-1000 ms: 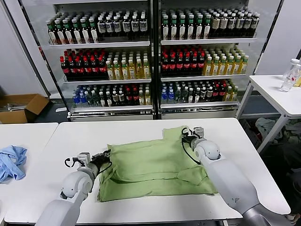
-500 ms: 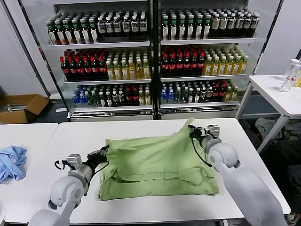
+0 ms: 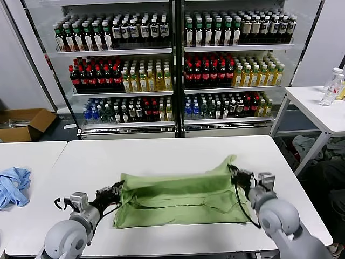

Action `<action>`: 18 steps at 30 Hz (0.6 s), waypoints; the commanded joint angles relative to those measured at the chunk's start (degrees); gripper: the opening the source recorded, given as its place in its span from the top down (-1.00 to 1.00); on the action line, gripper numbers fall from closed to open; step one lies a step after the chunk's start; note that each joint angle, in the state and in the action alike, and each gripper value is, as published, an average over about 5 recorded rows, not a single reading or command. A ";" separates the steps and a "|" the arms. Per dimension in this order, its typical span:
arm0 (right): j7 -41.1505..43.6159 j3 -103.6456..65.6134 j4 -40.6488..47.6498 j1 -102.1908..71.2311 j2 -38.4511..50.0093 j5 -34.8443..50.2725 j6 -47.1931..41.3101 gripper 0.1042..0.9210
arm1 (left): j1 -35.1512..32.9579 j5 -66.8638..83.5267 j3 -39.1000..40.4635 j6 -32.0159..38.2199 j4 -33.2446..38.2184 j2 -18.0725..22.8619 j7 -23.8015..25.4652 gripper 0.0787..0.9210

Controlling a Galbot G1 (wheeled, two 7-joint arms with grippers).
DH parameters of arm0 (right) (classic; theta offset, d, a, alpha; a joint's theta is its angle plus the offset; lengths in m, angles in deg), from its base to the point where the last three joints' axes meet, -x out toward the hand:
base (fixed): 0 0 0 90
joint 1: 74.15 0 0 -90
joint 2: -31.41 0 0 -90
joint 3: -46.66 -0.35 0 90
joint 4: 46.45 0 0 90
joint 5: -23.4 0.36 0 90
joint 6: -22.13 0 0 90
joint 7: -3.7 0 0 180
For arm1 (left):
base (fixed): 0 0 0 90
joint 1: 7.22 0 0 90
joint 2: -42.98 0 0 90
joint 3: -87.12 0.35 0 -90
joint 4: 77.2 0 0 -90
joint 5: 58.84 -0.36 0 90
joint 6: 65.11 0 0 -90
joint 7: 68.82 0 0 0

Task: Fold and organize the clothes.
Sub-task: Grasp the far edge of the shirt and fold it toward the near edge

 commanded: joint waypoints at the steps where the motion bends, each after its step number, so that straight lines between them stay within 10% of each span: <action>1: -0.71 -2.02 -2.58 -8.99 -1.57 -7.09 -0.27 0.85 | -4.74 -15.55 2.16 -0.39 1.33 0.59 -0.30 0.96; 18: 1.70 -4.88 -9.61 -17.90 -3.08 -15.10 3.72 -0.33 | -7.65 -23.28 4.39 1.68 -2.93 16.21 -12.62 -0.16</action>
